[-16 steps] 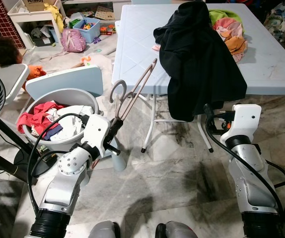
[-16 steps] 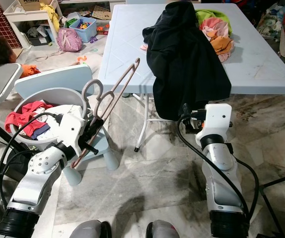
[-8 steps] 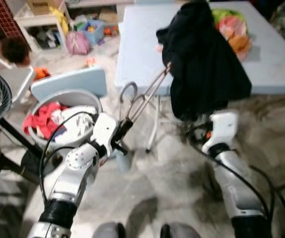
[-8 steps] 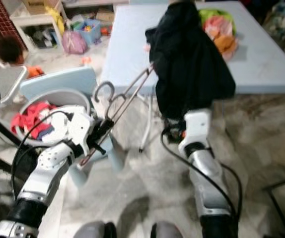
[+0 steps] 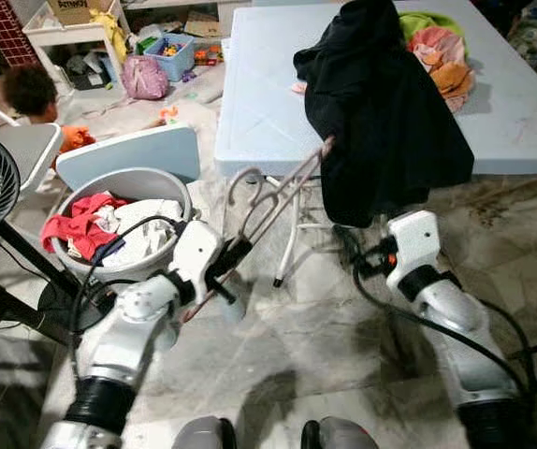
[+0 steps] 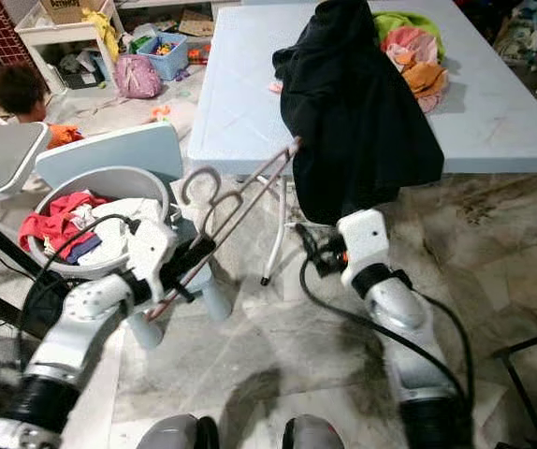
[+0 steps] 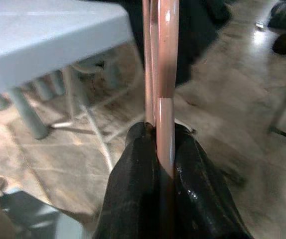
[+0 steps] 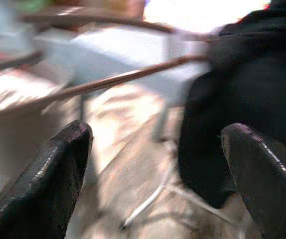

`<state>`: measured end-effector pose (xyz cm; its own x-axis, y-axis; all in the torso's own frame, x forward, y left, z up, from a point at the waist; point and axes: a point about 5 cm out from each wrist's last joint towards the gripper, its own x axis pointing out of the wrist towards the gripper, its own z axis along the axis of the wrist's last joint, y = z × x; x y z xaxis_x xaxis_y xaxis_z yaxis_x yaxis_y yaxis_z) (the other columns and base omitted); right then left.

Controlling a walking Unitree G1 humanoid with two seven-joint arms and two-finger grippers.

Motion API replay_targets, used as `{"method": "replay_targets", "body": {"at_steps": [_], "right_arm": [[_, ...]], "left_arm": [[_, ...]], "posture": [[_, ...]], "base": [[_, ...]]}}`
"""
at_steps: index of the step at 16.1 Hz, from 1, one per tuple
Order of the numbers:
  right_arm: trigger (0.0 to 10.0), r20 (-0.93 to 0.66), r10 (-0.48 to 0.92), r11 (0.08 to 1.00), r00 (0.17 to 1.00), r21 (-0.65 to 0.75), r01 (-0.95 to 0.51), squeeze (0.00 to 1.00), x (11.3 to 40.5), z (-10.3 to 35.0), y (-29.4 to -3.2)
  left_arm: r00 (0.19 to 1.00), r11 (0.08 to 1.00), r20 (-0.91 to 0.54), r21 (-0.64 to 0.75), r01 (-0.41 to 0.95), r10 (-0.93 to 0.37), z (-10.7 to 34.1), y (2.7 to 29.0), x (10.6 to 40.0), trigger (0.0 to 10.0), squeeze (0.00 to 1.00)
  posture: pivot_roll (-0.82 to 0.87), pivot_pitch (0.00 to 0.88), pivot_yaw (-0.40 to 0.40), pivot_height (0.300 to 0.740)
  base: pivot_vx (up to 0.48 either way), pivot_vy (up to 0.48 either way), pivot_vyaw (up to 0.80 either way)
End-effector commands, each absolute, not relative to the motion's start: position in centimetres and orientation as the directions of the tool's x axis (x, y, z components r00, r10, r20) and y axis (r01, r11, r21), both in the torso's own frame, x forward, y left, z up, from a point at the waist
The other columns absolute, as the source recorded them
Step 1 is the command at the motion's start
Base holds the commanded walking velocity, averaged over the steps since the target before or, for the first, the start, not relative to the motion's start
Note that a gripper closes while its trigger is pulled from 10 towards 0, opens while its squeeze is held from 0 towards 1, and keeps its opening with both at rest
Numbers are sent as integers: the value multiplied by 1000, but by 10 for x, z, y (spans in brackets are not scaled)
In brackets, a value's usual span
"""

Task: Hang hanger

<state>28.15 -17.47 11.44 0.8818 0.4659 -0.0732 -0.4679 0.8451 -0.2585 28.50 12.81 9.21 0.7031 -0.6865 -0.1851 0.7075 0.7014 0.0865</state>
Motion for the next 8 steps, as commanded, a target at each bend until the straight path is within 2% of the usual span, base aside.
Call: {"method": "replay_targets", "body": {"at_steps": [1,2,3,6,8], "right_arm": [[10000,-112,569,757,815,-317,-572,0,283,118,-171],[10000,-149,611,706,778,-343,-620,0,285,121,-173],[10000,-210,673,615,709,-375,-694,0,287,125,-178],[10000,-420,786,295,453,-388,-873,0,290,147,-196],[10000,-468,802,208,372,-365,-908,0,293,158,-198]], "left_arm": [[659,661,-206,69,747,-723,93,130,281,10000,0],[629,633,-233,63,771,-742,91,132,278,10000,0],[568,581,-283,46,813,-773,88,135,273,10000,0],[345,401,-423,-50,915,-838,79,144,253,10000,0],[270,341,-470,-70,938,-841,77,147,247,10000,0]], "posture": [[-81,85,25,740],[-76,95,15,740],[-76,101,10,740],[-82,115,3,740],[-82,116,2,740]], "base": [[0,0,0],[0,0,0],[0,0,0],[0,0,0],[0,0,0]]}}
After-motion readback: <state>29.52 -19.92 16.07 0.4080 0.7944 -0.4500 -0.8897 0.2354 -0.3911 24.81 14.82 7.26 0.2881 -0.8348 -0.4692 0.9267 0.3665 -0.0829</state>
